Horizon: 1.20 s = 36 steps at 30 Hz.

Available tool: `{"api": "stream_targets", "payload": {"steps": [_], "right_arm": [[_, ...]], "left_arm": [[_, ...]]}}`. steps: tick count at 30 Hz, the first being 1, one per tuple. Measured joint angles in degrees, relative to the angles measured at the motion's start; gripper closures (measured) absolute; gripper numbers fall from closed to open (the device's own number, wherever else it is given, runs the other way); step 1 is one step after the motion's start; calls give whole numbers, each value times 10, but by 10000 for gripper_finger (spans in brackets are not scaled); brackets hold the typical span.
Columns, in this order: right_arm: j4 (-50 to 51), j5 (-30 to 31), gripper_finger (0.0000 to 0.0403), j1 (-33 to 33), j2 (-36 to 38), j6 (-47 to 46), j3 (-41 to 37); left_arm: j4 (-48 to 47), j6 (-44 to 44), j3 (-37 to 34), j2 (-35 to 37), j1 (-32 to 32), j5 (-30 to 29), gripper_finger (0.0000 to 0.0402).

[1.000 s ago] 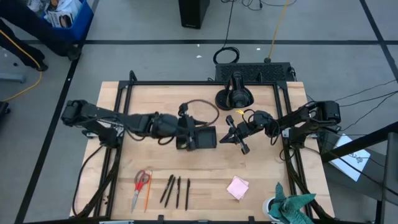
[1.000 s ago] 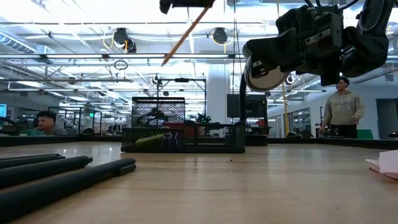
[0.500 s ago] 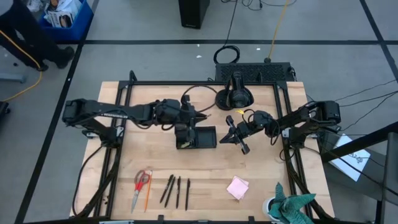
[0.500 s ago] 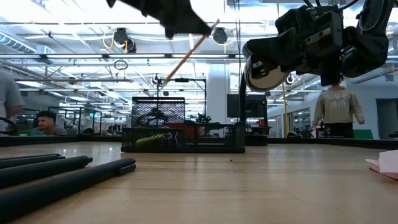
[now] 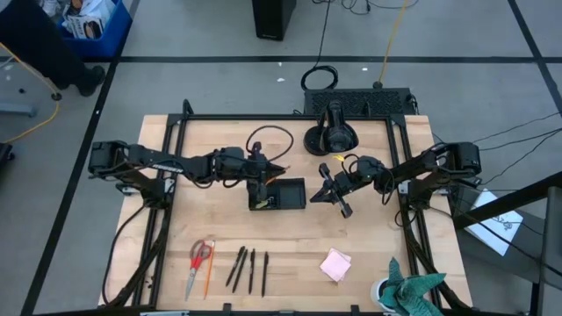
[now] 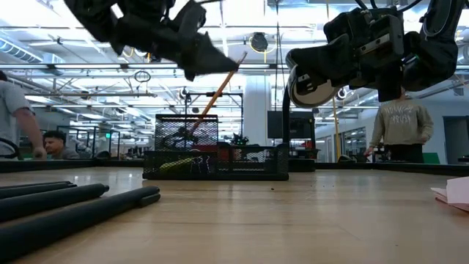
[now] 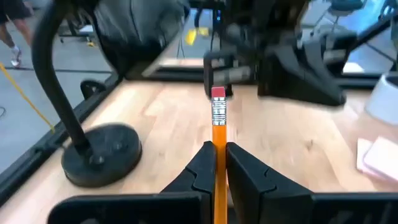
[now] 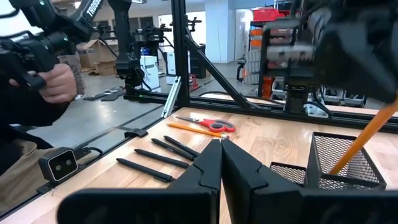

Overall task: Pick and place office supplies into organizer
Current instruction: Put the orange pencil into the black desk organizer

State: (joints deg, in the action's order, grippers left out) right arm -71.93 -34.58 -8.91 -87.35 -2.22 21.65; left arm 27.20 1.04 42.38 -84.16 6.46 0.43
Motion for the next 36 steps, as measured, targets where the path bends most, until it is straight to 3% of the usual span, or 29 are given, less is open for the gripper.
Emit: {"api": "stream_targets", "payload": {"steps": [13, 19, 36], "right_arm": [[-2, 2, 399, 0, 0, 1, 0], [-2, 2, 399, 0, 0, 11, 0], [-11, 20, 399, 0, 0, 23, 0]], "left_arm": [[148, 38, -109, 0, 9, 21, 369], [210, 16, -166, 0, 26, 21, 369], [211, 26, -188, 0, 28, 21, 369]]}}
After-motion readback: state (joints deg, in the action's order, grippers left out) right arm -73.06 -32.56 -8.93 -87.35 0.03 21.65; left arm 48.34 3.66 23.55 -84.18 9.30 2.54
